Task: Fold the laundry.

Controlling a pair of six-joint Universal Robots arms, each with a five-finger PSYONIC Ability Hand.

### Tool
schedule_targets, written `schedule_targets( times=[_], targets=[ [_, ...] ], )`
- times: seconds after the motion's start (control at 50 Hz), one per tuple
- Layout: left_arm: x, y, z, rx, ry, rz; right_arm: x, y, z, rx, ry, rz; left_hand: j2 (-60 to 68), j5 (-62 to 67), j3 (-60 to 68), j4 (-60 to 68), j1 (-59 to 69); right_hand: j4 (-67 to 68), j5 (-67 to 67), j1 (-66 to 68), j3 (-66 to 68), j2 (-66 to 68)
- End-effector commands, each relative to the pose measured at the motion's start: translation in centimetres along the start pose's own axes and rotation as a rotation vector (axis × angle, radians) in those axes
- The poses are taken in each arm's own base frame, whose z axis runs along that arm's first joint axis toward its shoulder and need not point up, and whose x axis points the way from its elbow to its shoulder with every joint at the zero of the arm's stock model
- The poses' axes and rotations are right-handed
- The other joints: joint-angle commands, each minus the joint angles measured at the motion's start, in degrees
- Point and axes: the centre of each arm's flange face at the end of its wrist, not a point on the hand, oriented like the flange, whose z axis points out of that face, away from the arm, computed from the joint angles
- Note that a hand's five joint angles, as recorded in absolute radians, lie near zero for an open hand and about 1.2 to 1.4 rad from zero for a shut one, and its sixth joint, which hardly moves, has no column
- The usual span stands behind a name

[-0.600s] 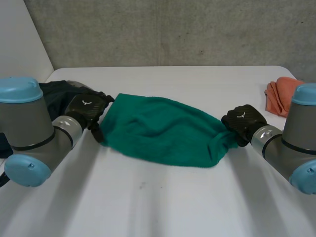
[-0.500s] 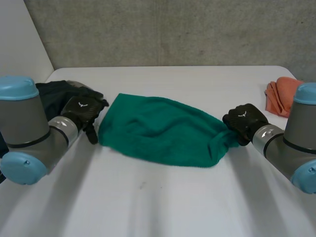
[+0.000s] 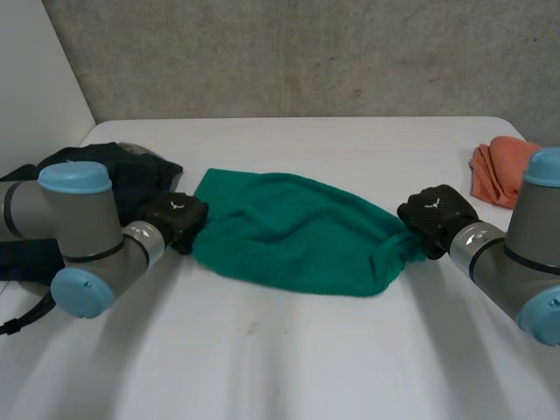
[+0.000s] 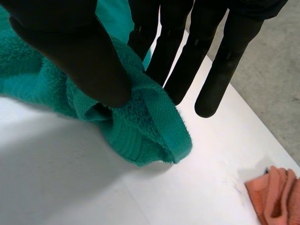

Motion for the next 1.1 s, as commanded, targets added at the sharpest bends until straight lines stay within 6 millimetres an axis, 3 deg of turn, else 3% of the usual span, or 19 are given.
schedule_targets(
  times=[0.02, 0.12, 0.14, 0.2, 0.28, 0.34, 0.36, 0.42, 0.5, 0.54, 0.6, 0.62, 0.72, 0.8, 0.88, 0.9, 0.98, 1.1],
  targets=[
    [-2.0, -2.9, -2.2, 0.012, -0.188, 0.032, 2.7, -1.1, -0.8, 0.017, 0.089, 0.001, 13.45, 14.74, 14.11, 13.58, 13.80, 11.36, 13.67, 16.18, 11.86, 12.37],
    [-3.6, -7.2, -6.4, 0.141, -0.256, 0.001, 7.0, -3.0, -2.0, 0.060, 0.199, -0.014, 13.45, 14.74, 14.11, 13.58, 13.80, 11.36, 13.67, 16.18, 11.86, 12.37],
    [-4.0, -8.3, -7.9, 0.182, -0.267, -0.007, 8.6, -3.6, -2.2, 0.076, 0.239, -0.022, 13.45, 14.74, 14.11, 13.58, 13.80, 11.36, 13.67, 16.18, 11.86, 12.37],
    [-4.5, -9.5, -9.9, 0.239, -0.276, -0.016, 10.9, -4.7, -2.3, 0.116, 0.289, -0.040, 13.45, 14.74, 14.11, 13.58, 13.80, 11.36, 13.67, 16.18, 11.86, 12.37],
    [-4.1, -10.5, -12.4, 0.299, -0.240, -0.010, 13.1, -6.1, -0.1, 0.212, 0.308, -0.079, 13.45, 14.74, 14.11, 13.58, 13.80, 11.36, 13.67, 16.18, 11.86, 12.37],
    [-3.4, -10.0, -12.6, 0.289, -0.202, -0.006, 13.7, -6.4, 1.9, 0.261, 0.320, -0.090, 13.45, 14.74, 14.11, 13.58, 13.80, 11.36, 13.67, 16.18, 11.86, 12.37],
    [-2.9, -9.4, -12.6, 0.273, -0.184, -0.005, 14.0, -6.5, 3.3, 0.294, 0.342, -0.092, 13.45, 14.74, 14.11, 13.58, 13.80, 11.36, 13.67, 16.18, 11.86, 12.37],
    [-2.2, -8.6, -12.3, 0.246, -0.167, -0.006, 14.1, -5.9, 5.7, 0.321, 0.376, -0.086, 13.45, 14.74, 14.11, 13.58, 13.80, 11.36, 13.67, 16.18, 11.86, 12.37],
    [-1.4, -7.2, -11.5, 0.194, -0.149, -0.011, 12.3, -4.4, 9.3, 0.354, 0.372, -0.094, 13.45, 14.74, 14.11, 13.58, 13.80, 11.36, 13.67, 16.18, 11.86, 12.37],
    [-1.1, -6.7, -11.2, 0.170, -0.143, -0.018, 10.2, -3.3, 11.1, 0.359, 0.335, -0.105, 13.45, 14.74, 14.11, 13.58, 13.80, -11.24, -8.93, -6.42, -10.74, -10.22],
    [-0.6, -6.3, -10.9, 0.151, -0.136, -0.020, 8.2, -1.9, 12.4, 0.330, 0.320, -0.138, 13.45, 14.74, 14.11, 13.58, 13.80, -58.64, -56.33, -53.82, -58.14, -57.63],
    [-0.5, -6.2, -10.9, 0.150, -0.135, -0.020, 7.9, -1.7, 12.5, 0.318, 0.321, -0.145, 13.45, 14.74, 14.11, 13.58, 13.80, -58.64, -56.33, -53.82, -58.14, -57.63],
    [-0.1, -6.1, -10.7, 0.139, -0.135, -0.025, 8.2, -2.1, 11.4, 0.269, 0.366, -0.132, 13.45, 14.74, 14.11, 13.58, 13.80, -58.64, -56.33, -53.82, -58.14, -57.63],
    [-0.1, -6.2, -10.8, 0.142, -0.141, -0.032, 8.4, -2.8, 8.6, 0.215, 0.350, -0.072, 13.45, 14.74, 14.11, 13.58, 13.80, -58.64, -56.33, -53.82, -58.14, -57.63],
    [-0.1, -6.2, -10.9, 0.141, -0.137, -0.046, 7.8, -3.1, 4.4, 0.129, 0.255, -0.024, 13.45, 14.74, 14.11, 13.58, 13.80, -58.64, -56.33, -53.82, -58.14, -57.63],
    [-0.2, -6.4, -11.0, 0.147, -0.141, -0.051, 7.2, -2.9, 2.7, 0.086, 0.200, -0.012, 13.45, 14.74, 14.11, 13.58, 13.80, -57.51, -55.21, -52.70, -57.01, -56.50],
    [-0.4, -6.8, -11.2, 0.161, -0.146, -0.060, 5.5, -1.2, -0.2, -0.020, 0.053, 0.034, 13.45, 14.74, 14.11, 13.58, 13.80, -44.21, -41.91, -39.40, -43.71, -43.20],
    [-0.5, -7.1, -11.5, 0.173, -0.151, -0.074, 3.5, 1.9, -1.9, -0.154, -0.091, 0.103, 13.45, 14.74, 14.11, 13.58, 13.80, -31.91, -29.60, -27.09, -31.41, -30.90]
  ],
)
